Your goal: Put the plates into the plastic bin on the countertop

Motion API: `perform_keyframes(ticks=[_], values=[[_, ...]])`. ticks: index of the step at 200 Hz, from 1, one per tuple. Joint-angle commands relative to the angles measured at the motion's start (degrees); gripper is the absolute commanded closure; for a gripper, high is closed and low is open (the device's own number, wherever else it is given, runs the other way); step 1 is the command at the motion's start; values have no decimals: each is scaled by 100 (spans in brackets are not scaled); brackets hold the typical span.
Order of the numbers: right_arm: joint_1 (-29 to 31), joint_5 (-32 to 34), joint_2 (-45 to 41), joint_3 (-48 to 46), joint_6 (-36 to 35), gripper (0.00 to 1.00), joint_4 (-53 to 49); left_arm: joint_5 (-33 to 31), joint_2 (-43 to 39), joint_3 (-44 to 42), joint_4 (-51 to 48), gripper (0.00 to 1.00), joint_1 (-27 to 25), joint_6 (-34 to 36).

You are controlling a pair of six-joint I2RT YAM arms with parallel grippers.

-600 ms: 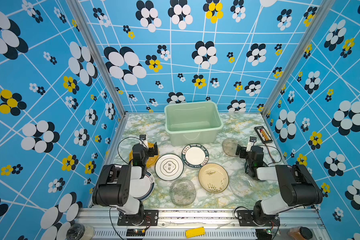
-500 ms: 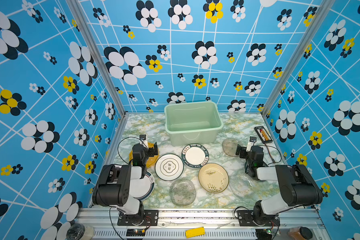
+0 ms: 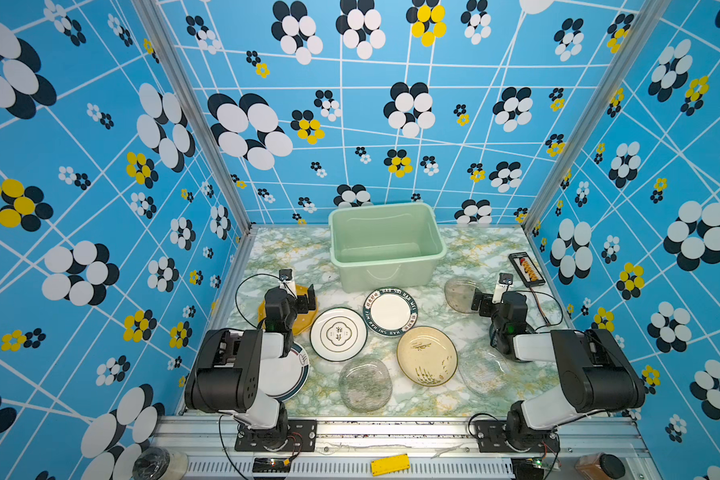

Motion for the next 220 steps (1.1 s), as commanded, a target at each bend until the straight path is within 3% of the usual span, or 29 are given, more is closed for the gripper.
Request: perform_keyframes(ticks=[1, 133, 149, 167, 185, 205, 220], values=[[-25, 81, -44, 52, 50, 0, 170, -9, 24, -84, 125, 1, -26, 86], [-11, 87, -55, 59, 26, 1, 147, -28, 32, -59, 90, 1, -34, 103], [2, 259, -87, 81, 69, 1, 109, -537, -33, -67, 113, 1, -199, 139], [9, 490, -261, 28, 152, 1, 101, -1029, -494, 77, -489, 1, -353, 160], [28, -104, -997, -53, -111, 1, -307, -725, -1293, 388, -1629, 1, -441, 338], [61, -224, -1998, 385, -39, 1, -1606, -885, -2276, 862, -2715, 1, -482, 25], [63, -230, -2632, 1169, 247, 0, -3247, -1104, -2798, 1627, -4108, 1, -462, -526]])
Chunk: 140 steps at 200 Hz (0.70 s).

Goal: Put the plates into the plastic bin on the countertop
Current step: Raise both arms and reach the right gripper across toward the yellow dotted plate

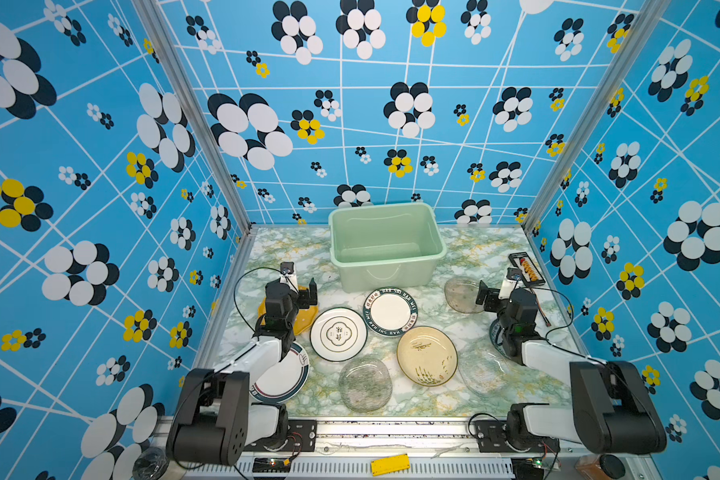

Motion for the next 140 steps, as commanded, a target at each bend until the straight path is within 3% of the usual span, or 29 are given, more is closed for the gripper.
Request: perform_keyframes(ticks=[1, 17, 26, 41, 51, 59, 66, 76, 87, 100, 113, 136, 140], values=[[39, -199, -851, 1026, 253, 1, -2128, -369, -796, 1046, -1988, 1, 4, -611], [39, -710, -1350, 1941, 467, 1, -3671, -308, -1170, 2444, -4695, 1, 59, -1227], [39, -951, -1598, 2324, 872, 1, -4262, -642, -1309, 2922, -5544, 1, 61, -1704], [31, -312, -2026, 2840, 2693, 1, -5204, -993, -1545, 3330, -6745, 1, 431, -2970], [30, 227, -2378, 3138, 3930, 1, -6125, -491, -1625, 3543, -7480, 1, 896, -3255], [30, 272, -2660, 3144, 4331, 1, -6127, -164, -1668, 3639, -7875, 1, 1170, -3509], [28, -210, -2897, 2944, 4278, 1, -5508, -36, -1755, 3633, -7973, 1, 1192, -3631], [30, -771, -3054, 2788, 4253, 0, -4859, 718, -1844, 3464, -7774, 1, 1286, -3636], [26, -951, -2897, 3183, 4413, 1, -5293, 1488, -1801, 3293, -7713, 1, 1454, -3924], [32, -1467, -2557, 3755, 4253, 0, -5799, 1886, -1658, 3158, -8027, 1, 1620, -4551], [75, -1815, -2316, 4192, 4270, 1, -6208, 2622, -1605, 2811, -7683, 1, 1735, -4791], [457, -1754, -2243, 4387, 4435, 1, -6364, 2722, -1800, 2264, -7211, 1, 1774, -5470], [747, -1696, -2239, 4403, 4425, 1, -6376, 2612, -1849, 2232, -7269, 1, 1776, -5659]])
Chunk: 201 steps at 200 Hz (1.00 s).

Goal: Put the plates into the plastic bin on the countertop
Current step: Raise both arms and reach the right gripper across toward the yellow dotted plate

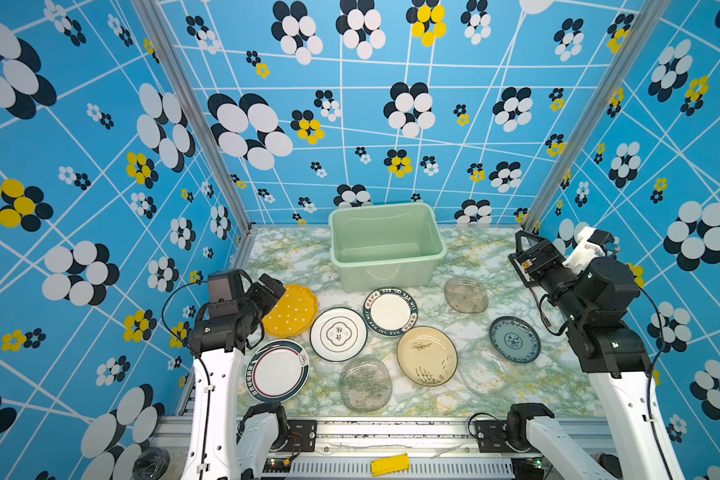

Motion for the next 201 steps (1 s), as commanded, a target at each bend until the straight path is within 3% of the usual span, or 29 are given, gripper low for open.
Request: perform_keyframes(ticks=[1, 19, 64, 117, 157, 201], values=[[579, -307, -20, 241, 293, 1, -627, 597, -263, -344, -12, 1, 64, -1090], [1310, 13, 172, 405, 289, 1, -794, 652, -187, -248, 97, 1, 31, -963], [3384, 832, 1148, 991, 369, 1, -904, -559, 560, 1051, -1488, 1, 79, 351], [5191, 1029, 2679, 1829, 622, 1, -212, -1401, 924, 1316, -1796, 1, 122, 343], [5995, 1049, 3829, 2150, 622, 1, 3, -1481, 1512, 1130, -1871, 1, 221, 224], [6111, 1009, 4964, 2577, 413, 2, 316, -1344, 1847, 881, -1461, 1, 378, 214]])
